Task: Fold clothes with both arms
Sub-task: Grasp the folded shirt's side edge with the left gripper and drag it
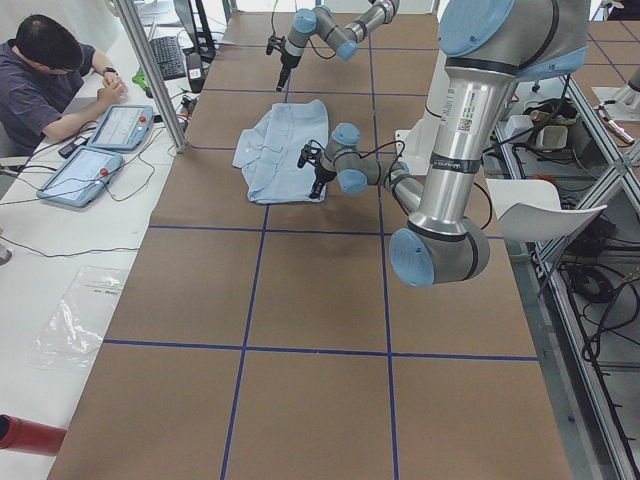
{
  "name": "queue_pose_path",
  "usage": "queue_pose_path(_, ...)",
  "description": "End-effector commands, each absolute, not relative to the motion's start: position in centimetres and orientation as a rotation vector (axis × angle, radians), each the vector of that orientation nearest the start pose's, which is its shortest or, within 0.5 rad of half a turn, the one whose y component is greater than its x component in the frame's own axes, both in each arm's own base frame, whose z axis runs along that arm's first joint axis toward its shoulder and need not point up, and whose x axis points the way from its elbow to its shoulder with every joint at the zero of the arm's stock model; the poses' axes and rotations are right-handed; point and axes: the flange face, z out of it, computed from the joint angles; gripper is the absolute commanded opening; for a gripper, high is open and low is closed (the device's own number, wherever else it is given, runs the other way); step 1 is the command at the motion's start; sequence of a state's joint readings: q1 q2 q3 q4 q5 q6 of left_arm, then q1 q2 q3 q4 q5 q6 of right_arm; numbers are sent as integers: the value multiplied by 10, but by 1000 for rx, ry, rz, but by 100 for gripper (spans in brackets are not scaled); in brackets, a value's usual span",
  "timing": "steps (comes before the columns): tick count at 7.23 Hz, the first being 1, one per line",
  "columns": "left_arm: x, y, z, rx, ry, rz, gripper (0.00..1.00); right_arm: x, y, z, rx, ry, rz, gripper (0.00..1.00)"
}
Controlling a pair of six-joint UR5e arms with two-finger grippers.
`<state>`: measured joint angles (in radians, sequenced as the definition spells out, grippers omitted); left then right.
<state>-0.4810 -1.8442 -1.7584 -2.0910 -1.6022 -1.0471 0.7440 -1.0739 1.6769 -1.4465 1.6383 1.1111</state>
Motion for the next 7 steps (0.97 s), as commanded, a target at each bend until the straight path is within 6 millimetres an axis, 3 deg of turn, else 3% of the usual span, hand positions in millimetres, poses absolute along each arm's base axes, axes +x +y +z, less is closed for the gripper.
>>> queue_pose_path(1,465,-389,378,445,863,58,0,-405,-544,321,360,-638,246,100)
queue_pose_path(3,425,-368,378,456,873,74,0,-405,-544,321,358,-640,251,100)
queue_pose_path(4,425,-369,384,461,856,94,0,-406,-544,320,357,-642,255,100)
queue_pose_path(5,408,-392,391,514,809,122,0,-407,-544,318,358,-645,255,100)
queue_pose_path(6,379,-436,409,566,731,117,0,-410,-543,311,360,-655,256,100)
queue_pose_path(7,362,-486,412,609,676,98,0,-416,-540,300,363,-679,264,100)
